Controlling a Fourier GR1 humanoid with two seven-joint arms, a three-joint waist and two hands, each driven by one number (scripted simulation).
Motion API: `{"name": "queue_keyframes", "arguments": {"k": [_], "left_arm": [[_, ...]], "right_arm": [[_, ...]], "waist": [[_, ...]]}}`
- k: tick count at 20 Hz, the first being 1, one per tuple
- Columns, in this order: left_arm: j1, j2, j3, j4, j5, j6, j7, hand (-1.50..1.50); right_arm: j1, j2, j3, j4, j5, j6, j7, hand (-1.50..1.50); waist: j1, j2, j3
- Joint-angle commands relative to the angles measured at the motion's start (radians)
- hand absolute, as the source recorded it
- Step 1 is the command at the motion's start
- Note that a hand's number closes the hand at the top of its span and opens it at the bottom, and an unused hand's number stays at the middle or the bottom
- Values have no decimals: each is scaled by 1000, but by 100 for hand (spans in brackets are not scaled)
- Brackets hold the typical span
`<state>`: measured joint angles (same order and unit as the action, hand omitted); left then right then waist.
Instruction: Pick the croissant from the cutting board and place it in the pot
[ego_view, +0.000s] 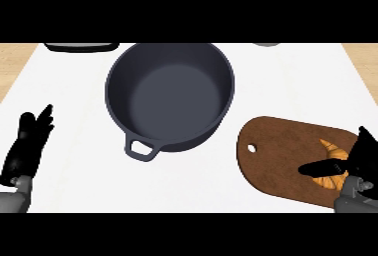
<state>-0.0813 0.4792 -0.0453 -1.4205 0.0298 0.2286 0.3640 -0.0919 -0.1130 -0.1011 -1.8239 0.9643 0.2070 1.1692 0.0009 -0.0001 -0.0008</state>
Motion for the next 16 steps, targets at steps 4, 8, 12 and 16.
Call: {"name": "queue_keyframes", "arguments": {"k": [4, 8, 12, 16], "left_arm": [[19, -60, -3, 33, -53, 17, -58, 0], [8, -17, 23, -51, -39, -19, 50, 0], [-48, -18, 56, 43, -26, -56, -7, 0], [25, -40, 54, -25, -42, -46, -4, 0]], "right_arm": [[-8, 22, -45, 91, 38, 8, 47, -150], [-49, -5, -97, 128, 52, 55, 38, -150], [-47, 8, -132, 129, 37, 106, 43, -150], [17, 59, -128, 134, 56, 65, 11, -150]], "waist": [[1, 1, 0], [4, 0, 1], [-5, 1, 0], [0, -1, 1]]}}
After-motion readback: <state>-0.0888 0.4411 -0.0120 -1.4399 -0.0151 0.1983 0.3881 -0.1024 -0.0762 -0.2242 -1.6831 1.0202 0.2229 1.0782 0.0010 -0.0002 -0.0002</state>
